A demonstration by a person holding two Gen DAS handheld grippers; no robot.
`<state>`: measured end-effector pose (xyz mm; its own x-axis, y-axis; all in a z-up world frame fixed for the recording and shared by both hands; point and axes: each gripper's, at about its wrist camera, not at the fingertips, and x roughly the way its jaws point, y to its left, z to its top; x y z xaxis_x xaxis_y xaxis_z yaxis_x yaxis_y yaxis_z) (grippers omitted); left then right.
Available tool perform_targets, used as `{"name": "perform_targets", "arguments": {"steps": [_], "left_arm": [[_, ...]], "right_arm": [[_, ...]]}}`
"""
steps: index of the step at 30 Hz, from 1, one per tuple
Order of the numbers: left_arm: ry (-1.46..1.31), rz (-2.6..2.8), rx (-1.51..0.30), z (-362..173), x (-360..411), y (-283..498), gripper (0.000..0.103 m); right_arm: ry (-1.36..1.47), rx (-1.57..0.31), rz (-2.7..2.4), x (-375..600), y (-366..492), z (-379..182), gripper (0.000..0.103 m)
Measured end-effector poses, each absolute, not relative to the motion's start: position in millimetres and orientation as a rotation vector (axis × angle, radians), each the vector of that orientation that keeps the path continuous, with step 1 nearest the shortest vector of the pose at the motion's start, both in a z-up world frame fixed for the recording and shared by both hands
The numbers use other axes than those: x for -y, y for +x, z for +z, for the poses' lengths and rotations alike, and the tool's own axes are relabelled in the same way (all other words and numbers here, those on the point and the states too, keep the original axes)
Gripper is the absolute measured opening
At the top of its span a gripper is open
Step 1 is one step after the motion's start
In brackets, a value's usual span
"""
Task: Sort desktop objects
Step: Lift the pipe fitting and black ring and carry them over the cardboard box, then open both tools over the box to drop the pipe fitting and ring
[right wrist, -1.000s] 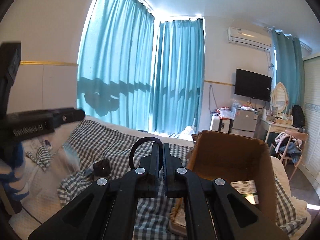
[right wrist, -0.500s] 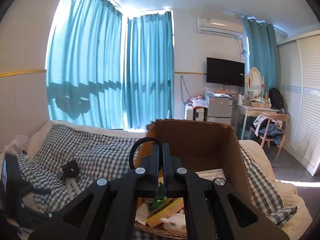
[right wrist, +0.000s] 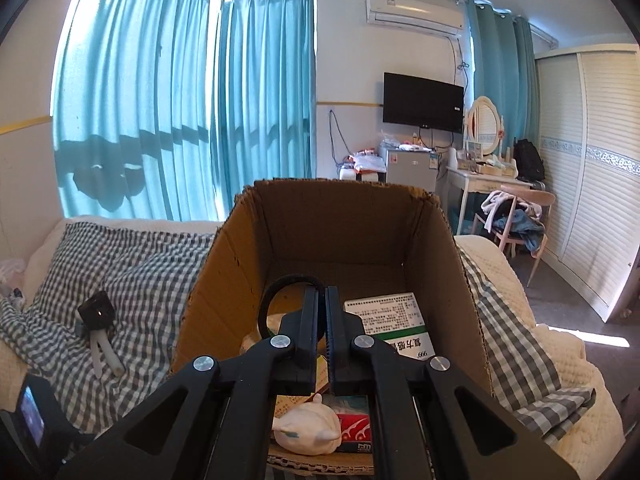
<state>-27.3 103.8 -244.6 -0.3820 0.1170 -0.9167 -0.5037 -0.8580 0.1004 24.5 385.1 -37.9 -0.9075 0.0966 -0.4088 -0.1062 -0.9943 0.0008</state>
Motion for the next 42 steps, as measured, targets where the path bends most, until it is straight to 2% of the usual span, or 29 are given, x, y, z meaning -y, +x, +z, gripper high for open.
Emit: {"name": "perform_targets", "arguments": {"steps": [3,5,7,9,12,15,20,25,32,34,36,40,42], "left_arm": [[-1.38,2.323,-0.504,-221.6,-106.0,-22.4,0.042],[-1.311,2.358,-0.452,-197.6,-106.4,-20.4,0.042],[-1.194,2.418,-0.374,-165.3,-105.2,-18.6,0.042],[-1.086,2.471,-0.299,-133.3,-103.3,-19.1,0.042],[-0.948,2.499,-0.238,-86.8,-112.5,-26.8,0.043],[-0.857,2.487,-0.214,-51.1,-130.0,-33.0,0.043],[-0.733,2.473,-0.215,-13.0,-162.0,-50.2,0.043],[-0.697,2.414,-0.191,2.8,-203.2,-64.5,0.043],[-0.756,2.334,-0.227,-7.4,-267.8,-94.0,0.043],[-0.792,2.324,-0.248,-17.7,-280.1,-102.7,0.049],[-0.81,2.342,-0.265,-23.8,-287.0,-104.8,0.072],[-0.8,2.365,-0.216,-20.8,-278.3,-106.2,0.088],[-0.769,2.389,-0.189,-12.5,-270.3,-103.3,0.091]], "right_arm": [[-0.677,-0.033,2.96,-383.9,20.2,-42.9,0.003],[-0.697,-0.032,2.957,-384.0,18.5,-45.0,0.009],[-0.705,-0.037,2.951,-385.3,18.0,-46.6,0.032],[-0.716,-0.048,2.951,-386.8,16.1,-47.3,0.045],[-0.748,-0.07,2.931,-389.2,14.2,-50.1,0.052],[-0.849,-0.061,2.907,-391.4,9.3,-55.7,0.075],[-0.954,-0.014,2.866,-387.0,2.8,-65.1,0.076],[-0.953,-0.023,2.865,-389.0,7.0,-63.4,0.086],[-0.919,-0.063,2.871,-393.7,13.2,-54.3,0.089],[-0.936,-0.066,2.863,-394.5,11.7,-55.2,0.09],[-0.935,-0.067,2.861,-395.2,12.0,-55.4,0.09],[-0.869,-0.078,2.886,-395.0,18.3,-46.9,0.09],[-0.818,-0.068,2.901,-391.0,22.9,-41.0,0.09]]}}
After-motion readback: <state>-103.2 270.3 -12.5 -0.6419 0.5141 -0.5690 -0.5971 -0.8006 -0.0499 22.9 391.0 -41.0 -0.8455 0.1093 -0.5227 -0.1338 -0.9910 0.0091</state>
